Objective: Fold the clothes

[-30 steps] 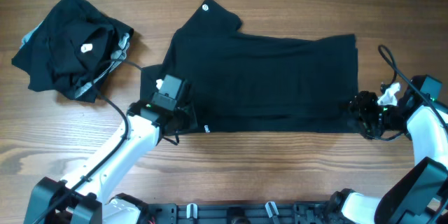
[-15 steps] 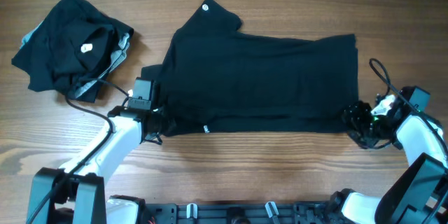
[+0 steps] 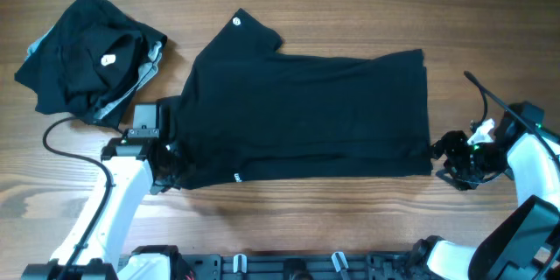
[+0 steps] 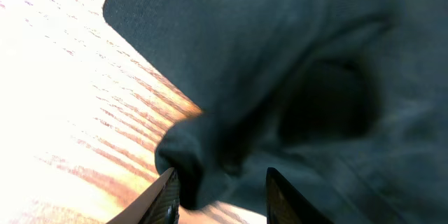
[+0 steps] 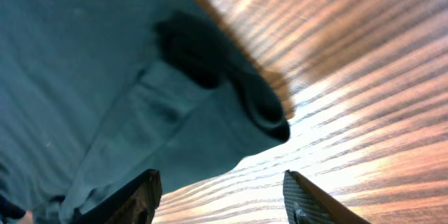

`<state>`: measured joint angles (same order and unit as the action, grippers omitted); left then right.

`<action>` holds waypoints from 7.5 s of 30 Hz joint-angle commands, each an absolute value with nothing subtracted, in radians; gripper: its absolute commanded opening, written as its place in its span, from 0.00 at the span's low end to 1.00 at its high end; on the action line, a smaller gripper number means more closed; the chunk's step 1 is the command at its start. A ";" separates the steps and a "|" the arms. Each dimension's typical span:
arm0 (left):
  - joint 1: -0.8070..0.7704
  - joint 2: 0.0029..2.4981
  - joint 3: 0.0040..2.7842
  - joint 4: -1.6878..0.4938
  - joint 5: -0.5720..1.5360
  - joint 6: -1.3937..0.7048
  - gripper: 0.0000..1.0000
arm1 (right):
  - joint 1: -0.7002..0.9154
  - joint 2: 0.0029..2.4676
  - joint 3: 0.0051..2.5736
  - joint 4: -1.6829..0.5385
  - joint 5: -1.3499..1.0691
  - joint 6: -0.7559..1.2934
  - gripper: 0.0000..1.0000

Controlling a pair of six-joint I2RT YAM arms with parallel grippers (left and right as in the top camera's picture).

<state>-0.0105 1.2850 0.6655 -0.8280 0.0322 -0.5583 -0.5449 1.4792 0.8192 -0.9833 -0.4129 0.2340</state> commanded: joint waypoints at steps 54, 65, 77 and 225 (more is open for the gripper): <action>-0.209 1.340 0.816 -0.872 0.392 -0.168 0.46 | -0.294 1.443 0.733 -0.529 -0.445 0.382 0.42; -0.307 1.565 0.818 -0.671 0.227 -0.274 0.17 | -0.294 1.443 0.733 -0.528 -0.411 0.366 0.43; -0.307 1.589 0.899 -0.498 0.139 -0.277 0.45 | -0.294 1.443 0.733 -0.518 -0.388 0.367 0.43; 0.200 1.499 0.731 -0.723 -0.069 -0.527 0.05 | -0.244 1.486 0.642 -0.736 -0.327 0.372 0.04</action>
